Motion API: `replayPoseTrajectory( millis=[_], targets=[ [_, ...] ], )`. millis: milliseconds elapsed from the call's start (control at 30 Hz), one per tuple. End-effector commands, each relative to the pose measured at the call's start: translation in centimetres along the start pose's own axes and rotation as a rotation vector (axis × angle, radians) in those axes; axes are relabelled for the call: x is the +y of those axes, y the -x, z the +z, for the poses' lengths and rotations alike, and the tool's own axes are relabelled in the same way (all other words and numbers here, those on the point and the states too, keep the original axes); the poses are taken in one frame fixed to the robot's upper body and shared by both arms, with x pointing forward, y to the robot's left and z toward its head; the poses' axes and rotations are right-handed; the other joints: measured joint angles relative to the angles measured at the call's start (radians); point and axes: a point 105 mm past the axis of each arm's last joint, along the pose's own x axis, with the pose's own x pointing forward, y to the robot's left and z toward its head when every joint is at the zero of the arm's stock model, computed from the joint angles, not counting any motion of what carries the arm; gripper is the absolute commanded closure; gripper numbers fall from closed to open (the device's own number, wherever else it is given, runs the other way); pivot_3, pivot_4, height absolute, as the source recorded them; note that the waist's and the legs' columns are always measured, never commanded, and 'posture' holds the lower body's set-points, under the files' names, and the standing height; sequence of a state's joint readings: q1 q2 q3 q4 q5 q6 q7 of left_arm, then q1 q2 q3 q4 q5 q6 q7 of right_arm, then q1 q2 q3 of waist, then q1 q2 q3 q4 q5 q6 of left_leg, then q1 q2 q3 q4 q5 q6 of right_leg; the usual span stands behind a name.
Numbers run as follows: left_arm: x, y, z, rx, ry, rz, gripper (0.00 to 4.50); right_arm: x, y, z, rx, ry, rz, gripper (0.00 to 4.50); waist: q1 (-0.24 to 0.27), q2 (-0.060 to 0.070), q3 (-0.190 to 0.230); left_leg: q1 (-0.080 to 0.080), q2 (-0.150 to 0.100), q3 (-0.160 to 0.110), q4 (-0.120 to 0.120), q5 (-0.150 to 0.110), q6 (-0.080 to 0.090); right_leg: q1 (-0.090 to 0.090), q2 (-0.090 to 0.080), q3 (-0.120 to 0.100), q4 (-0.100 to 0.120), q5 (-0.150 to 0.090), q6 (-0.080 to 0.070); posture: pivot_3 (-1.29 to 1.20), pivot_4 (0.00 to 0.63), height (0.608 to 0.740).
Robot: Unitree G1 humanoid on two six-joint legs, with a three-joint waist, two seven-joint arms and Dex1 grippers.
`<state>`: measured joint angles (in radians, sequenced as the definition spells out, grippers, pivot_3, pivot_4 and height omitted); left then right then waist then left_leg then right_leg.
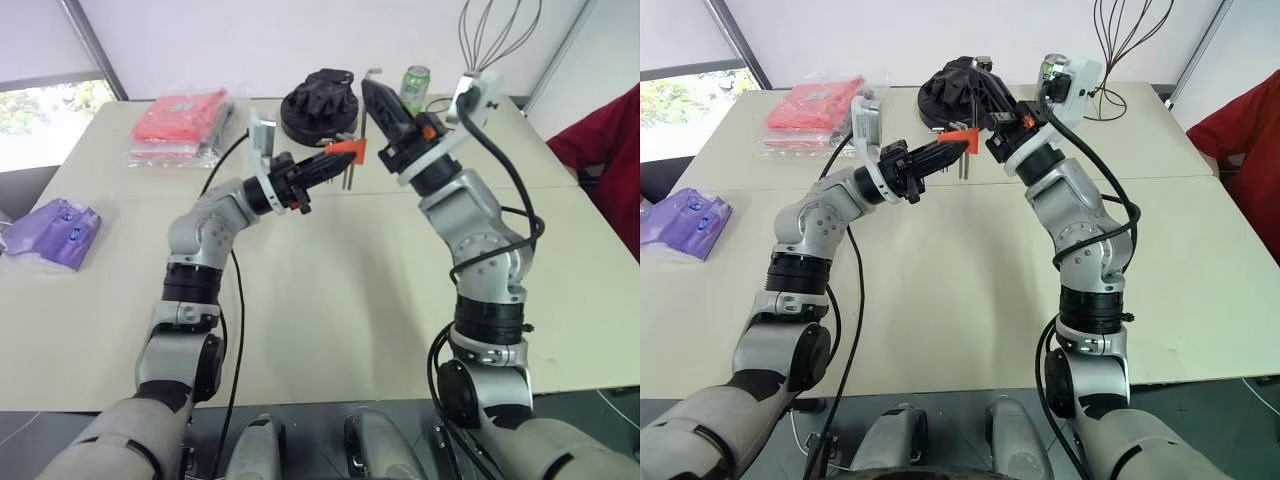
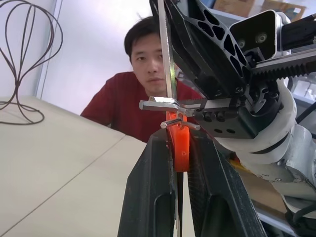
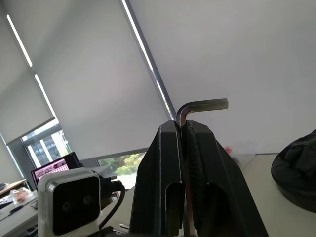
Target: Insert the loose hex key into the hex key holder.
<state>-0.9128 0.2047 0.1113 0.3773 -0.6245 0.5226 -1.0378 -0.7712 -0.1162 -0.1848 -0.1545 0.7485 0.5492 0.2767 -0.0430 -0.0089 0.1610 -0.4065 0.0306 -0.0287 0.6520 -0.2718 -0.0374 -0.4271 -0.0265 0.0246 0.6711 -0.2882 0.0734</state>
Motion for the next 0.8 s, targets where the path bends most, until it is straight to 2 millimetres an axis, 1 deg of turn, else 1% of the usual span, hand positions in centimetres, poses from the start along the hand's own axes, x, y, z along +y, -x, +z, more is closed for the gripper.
replayPoseTrajectory(
  millis=[33, 600, 700, 767, 800],
  targets=[
    [-0.79, -0.63, 3.02, -0.090, -0.059, -0.038, 4.50, 0.53, 0.27, 0.11, -0.005, 0.015, 0.021, 4.46, 0.000, 0.000, 0.000, 0.000, 0.000, 0.000, 0.000, 0.000, 0.000, 0.000, 0.000, 0.000, 0.000, 0.000, 0.000, 0.00, 0.150, 0.740],
    [-0.30, -0.63, 2.99, -0.091, -0.065, -0.013, 4.50, 0.59, 0.45, -0.05, 0.008, 0.025, 0.027, 4.46, 0.000, 0.000, 0.000, 0.000, 0.000, 0.000, 0.000, 0.000, 0.000, 0.000, 0.000, 0.000, 0.000, 0.000, 0.000, 0.00, 0.150, 0.740],
    [-0.32, -0.56, 2.74, -0.082, -0.067, -0.013, 4.50, 0.63, 0.46, 0.16, 0.008, 0.030, 0.039, 3.45, 0.000, 0.000, 0.000, 0.000, 0.000, 0.000, 0.000, 0.000, 0.000, 0.000, 0.000, 0.000, 0.000, 0.000, 0.000, 0.00, 0.150, 0.740],
    [-0.29, -0.49, 2.60, -0.078, -0.068, -0.012, 4.50, 0.52, 0.50, 0.36, 0.015, 0.052, 0.034, 2.51, 0.000, 0.000, 0.000, 0.000, 0.000, 0.000, 0.000, 0.000, 0.000, 0.000, 0.000, 0.000, 0.000, 0.000, 0.000, 0.00, 0.150, 0.740],
    [-0.28, -0.45, 2.54, -0.075, -0.068, -0.012, 4.50, 0.89, 0.66, 0.43, 0.028, 0.058, 0.062, 1.99, 0.001, 0.000, 0.000, 0.000, 0.000, 0.000, 0.000, 0.000, 0.000, 0.000, 0.000, 0.000, 0.000, 0.000, 0.000, 0.00, 0.150, 0.740]
  ],
)
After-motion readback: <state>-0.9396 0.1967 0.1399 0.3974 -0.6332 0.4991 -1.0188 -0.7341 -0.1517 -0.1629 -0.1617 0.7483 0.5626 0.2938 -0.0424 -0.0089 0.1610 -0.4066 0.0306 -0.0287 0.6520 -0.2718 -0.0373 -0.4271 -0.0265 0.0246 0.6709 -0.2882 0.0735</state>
